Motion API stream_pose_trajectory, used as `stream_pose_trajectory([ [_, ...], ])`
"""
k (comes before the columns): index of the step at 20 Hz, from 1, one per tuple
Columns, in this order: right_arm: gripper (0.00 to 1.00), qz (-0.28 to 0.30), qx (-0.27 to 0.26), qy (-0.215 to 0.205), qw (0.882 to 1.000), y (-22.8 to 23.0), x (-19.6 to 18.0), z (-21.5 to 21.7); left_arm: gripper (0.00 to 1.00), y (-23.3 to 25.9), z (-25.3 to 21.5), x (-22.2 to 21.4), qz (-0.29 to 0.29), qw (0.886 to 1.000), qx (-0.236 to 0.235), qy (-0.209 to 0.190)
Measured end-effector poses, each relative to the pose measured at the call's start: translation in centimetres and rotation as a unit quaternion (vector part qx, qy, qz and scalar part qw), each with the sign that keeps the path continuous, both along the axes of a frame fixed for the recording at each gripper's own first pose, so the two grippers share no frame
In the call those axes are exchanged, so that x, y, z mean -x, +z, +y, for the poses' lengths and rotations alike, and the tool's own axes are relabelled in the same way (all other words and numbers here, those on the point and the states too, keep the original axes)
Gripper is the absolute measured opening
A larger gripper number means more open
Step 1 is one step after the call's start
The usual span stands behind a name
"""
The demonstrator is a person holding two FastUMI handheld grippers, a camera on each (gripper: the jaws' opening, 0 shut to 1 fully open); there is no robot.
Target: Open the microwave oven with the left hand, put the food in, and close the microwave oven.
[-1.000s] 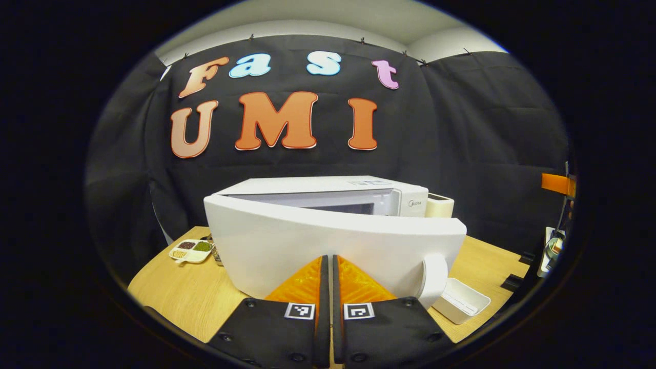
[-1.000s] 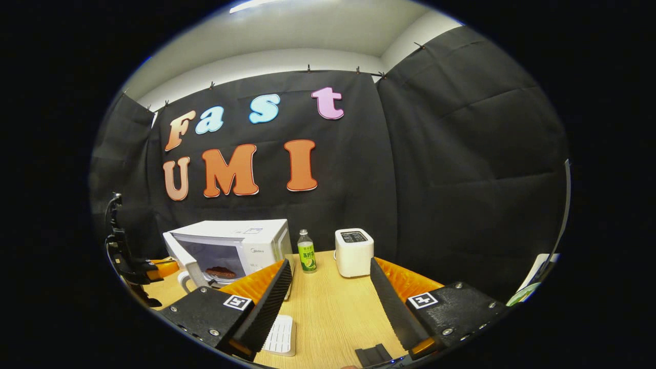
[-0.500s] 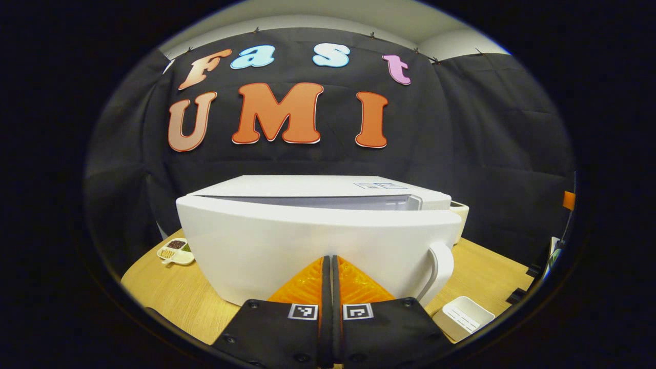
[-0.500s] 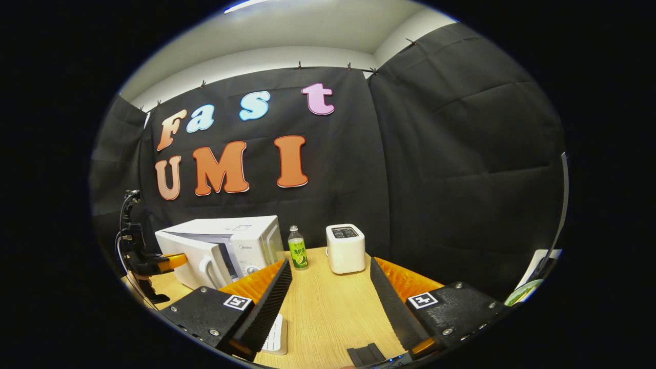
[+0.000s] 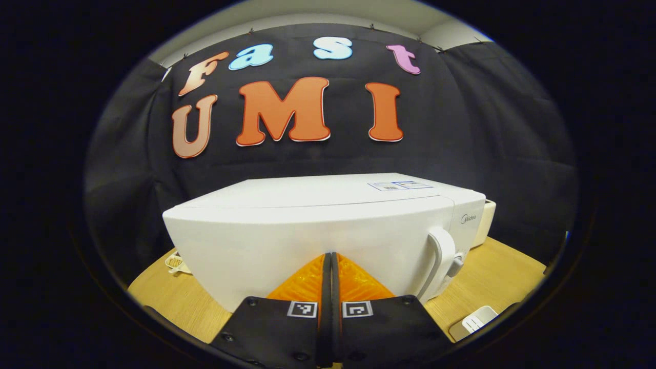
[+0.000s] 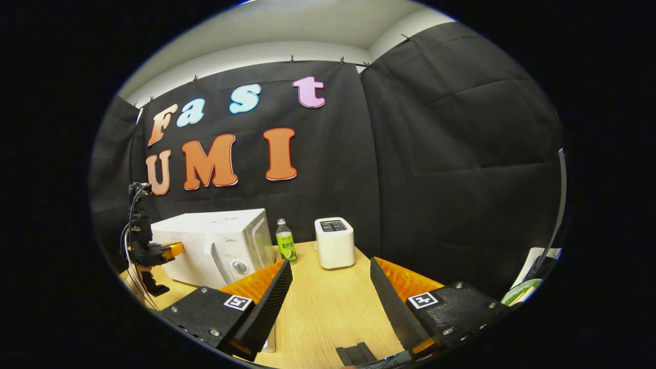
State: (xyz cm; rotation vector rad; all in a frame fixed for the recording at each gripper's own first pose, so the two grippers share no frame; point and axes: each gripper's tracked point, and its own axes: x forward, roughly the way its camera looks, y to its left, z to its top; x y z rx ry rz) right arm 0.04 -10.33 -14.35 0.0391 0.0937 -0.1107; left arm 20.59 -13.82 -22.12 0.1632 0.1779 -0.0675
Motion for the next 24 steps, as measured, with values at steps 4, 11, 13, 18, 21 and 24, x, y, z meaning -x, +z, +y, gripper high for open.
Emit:
stream_pose_trajectory([
  [4, 0.94, -0.004, -0.004, 0.012, 1.0, 1.1, 0.3, 1.2, 0.04, -2.8, 0.5, 0.4, 0.055, 0.998, -0.006, -0.023],
  [11, 0.95, -0.01, 0.002, 0.036, 0.999, 3.0, 0.4, 4.6, 0.04, 6.0, 5.9, 8.1, 0.021, 0.997, 0.062, -0.046],
  [13, 0.94, -0.018, 0.001, 0.05, 0.999, 4.0, 0.3, 6.5, 0.04, 8.8, 8.1, 10.6, 0.017, 0.996, 0.074, -0.043],
  [18, 0.97, -0.034, 0.009, 0.095, 0.995, 6.6, 0.0, 11.8, 0.04, 14.9, 16.7, 15.8, -0.021, 0.998, 0.053, 0.019],
  [21, 0.94, -0.037, 0.008, 0.121, 0.992, 7.8, -0.1, 15.0, 0.05, 16.8, 19.9, 18.5, -0.036, 0.998, 0.044, 0.036],
  [24, 0.95, -0.047, 0.019, 0.141, 0.989, 8.9, -0.3, 17.8, 0.7, 18.9, 23.8, 20.5, -0.063, 0.995, 0.015, 0.074],
])
